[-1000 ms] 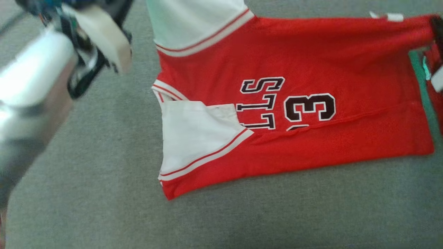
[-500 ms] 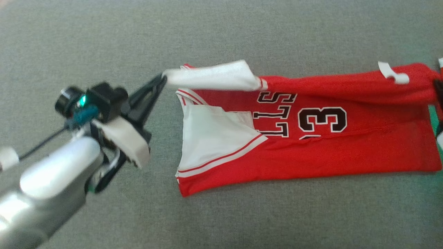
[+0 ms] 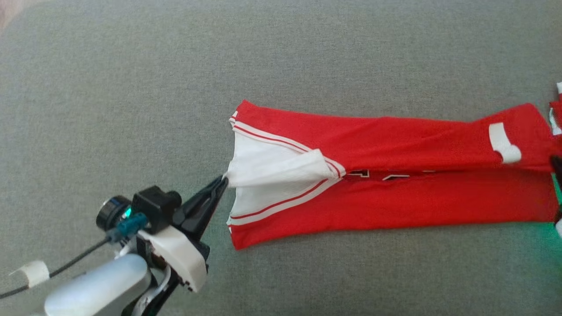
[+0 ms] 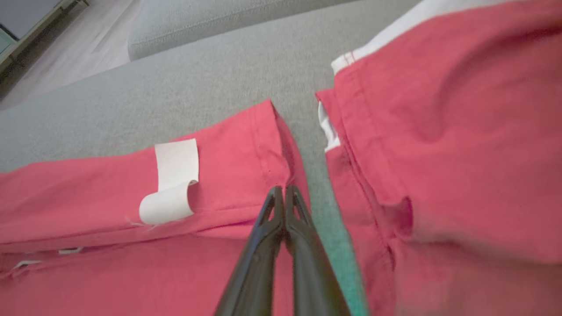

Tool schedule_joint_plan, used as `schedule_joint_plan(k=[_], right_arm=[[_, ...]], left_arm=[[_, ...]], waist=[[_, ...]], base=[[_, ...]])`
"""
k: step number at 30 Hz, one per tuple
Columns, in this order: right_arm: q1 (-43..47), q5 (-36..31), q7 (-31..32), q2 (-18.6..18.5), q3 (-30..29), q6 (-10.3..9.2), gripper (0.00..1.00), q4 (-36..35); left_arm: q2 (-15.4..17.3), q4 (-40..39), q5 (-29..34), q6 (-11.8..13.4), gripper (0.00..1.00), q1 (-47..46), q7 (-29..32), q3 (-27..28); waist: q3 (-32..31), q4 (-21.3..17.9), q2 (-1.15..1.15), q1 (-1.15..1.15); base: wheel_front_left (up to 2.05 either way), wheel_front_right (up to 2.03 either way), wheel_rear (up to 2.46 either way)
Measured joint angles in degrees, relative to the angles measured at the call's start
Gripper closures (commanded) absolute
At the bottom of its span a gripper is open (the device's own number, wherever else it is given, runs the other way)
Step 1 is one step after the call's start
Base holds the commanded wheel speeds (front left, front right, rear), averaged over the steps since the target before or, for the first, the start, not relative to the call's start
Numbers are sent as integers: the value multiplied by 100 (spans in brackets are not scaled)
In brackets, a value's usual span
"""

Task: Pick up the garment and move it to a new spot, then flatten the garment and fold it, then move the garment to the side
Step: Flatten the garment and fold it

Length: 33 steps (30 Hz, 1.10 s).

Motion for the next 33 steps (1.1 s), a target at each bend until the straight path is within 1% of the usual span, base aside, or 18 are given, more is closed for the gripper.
schedule_joint_plan(k=[4,9,10,11,12,13,14,15,17,20,23,26,28,30,33], right_arm=[[311,-129,172,212,-309,-1,100,-158],[554,-345,405,445,-700,-1,100,-349],[593,-413,435,505,-794,0,91,-380],[614,-479,459,565,-867,0,58,-393],[628,-546,505,628,-945,-1,0,-408],[646,-591,506,717,-1047,-1,0,-436],[662,-638,505,808,-1137,-1,0,-476],[698,-703,504,893,-1229,-1,0,-523],[803,-858,491,1062,-1419,-1,0,-624],[1088,-1060,400,1367,-1701,-1,0,-795],[1447,-1227,311,1835,-1982,-1,0,-945],[1739,-1351,292,2382,-2240,-1,0,-1107],[1844,-1449,296,2665,-2418,-1,0,-1170],[1870,-1540,355,2854,-2673,-1,0,-1183],[1759,-1800,499,2978,-3165,-1,0,-1049]], left_arm=[[-22,36,8,126,100,144,-62,-59],[-245,229,-44,131,100,389,-308,-70],[-301,291,-59,130,96,436,-367,-69],[-354,357,-94,126,73,472,-403,-71],[-410,427,-105,126,56,498,-416,-70],[-469,499,-130,126,26,517,-455,-70],[-517,565,-134,129,0,534,-486,-69],[-570,630,-136,138,0,553,-552,-53],[-706,732,-154,249,0,606,-682,38],[-964,845,-234,491,0,793,-836,304],[-1232,944,-90,784,0,1068,-903,581],[-1511,910,287,1128,0,1457,-909,1070],[-1682,810,656,1318,0,1742,-909,1413],[-1866,675,1062,1497,0,2035,-909,1709],[-2078,572,1602,1596,0,2414,-910,1831]], waist=[[18,7,0,0],[-2,-21,0,0],[-9,-30,0,0],[-18,-37,0,0],[-32,-42,0,0],[-51,-46,0,0],[-73,-51,0,0],[-103,-55,0,0],[-179,-60,0,0],[-330,-54,0,0],[-526,-31,0,0],[-735,2,0,-1],[-854,44,0,-1],[-929,130,0,-2],[-997,297,0,-1]], base=[[0,0,0],[0,0,0],[0,0,0],[0,0,0],[0,0,0],[0,0,0],[0,0,0],[0,0,0],[0,0,0],[0,0,0],[0,0,0],[0,0,0],[0,0,0],[0,0,0],[0,0,0]])
